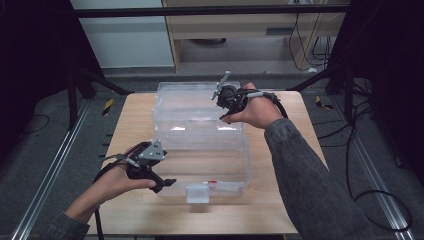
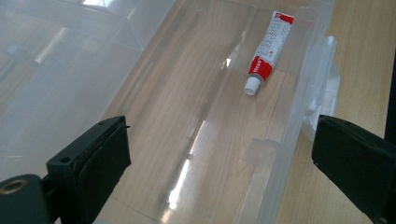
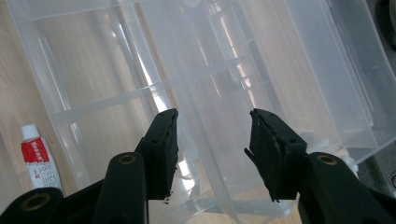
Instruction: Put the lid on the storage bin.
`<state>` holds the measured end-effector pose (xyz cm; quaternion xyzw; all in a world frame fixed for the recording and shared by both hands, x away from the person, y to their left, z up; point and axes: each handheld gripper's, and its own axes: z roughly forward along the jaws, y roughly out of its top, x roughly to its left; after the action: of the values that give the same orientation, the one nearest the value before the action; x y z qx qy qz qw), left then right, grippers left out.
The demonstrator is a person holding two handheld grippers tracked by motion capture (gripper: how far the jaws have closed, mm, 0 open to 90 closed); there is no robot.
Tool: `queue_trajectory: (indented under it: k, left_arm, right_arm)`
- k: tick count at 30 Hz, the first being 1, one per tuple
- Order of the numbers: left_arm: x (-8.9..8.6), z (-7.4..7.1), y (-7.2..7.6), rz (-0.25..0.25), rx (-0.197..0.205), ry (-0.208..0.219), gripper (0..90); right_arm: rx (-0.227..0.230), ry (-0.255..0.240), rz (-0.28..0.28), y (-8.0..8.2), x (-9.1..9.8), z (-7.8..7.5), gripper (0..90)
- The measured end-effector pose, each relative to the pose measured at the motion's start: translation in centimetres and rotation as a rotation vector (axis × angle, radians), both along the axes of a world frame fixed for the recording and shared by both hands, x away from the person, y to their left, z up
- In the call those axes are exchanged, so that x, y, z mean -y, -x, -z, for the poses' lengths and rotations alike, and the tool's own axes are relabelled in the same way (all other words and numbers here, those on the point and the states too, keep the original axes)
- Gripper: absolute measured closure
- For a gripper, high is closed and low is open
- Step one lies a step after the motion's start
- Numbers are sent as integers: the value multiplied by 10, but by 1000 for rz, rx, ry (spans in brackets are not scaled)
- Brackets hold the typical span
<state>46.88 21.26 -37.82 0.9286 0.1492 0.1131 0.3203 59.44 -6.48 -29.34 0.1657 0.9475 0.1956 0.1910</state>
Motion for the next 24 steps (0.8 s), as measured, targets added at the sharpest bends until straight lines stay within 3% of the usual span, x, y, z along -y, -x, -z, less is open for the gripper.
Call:
queue_trajectory:
  k: [7, 15, 21, 24]
  left_arm:
    - [4, 1, 1, 18, -6, 1, 38]
    - [7, 6, 3, 52, -28, -46, 57]
    - [5, 11, 7, 77, -43, -90, 130]
    - [0, 16, 8, 93, -65, -116, 252]
  right_arm:
    - [-14, 67, -43, -4, -10, 4, 580]
    - [-27, 147, -104, -8, -17, 7, 668]
    - [-22, 172, -139, -7, -21, 8, 731]
    - [-30, 186, -166, -6, -26, 7, 790]
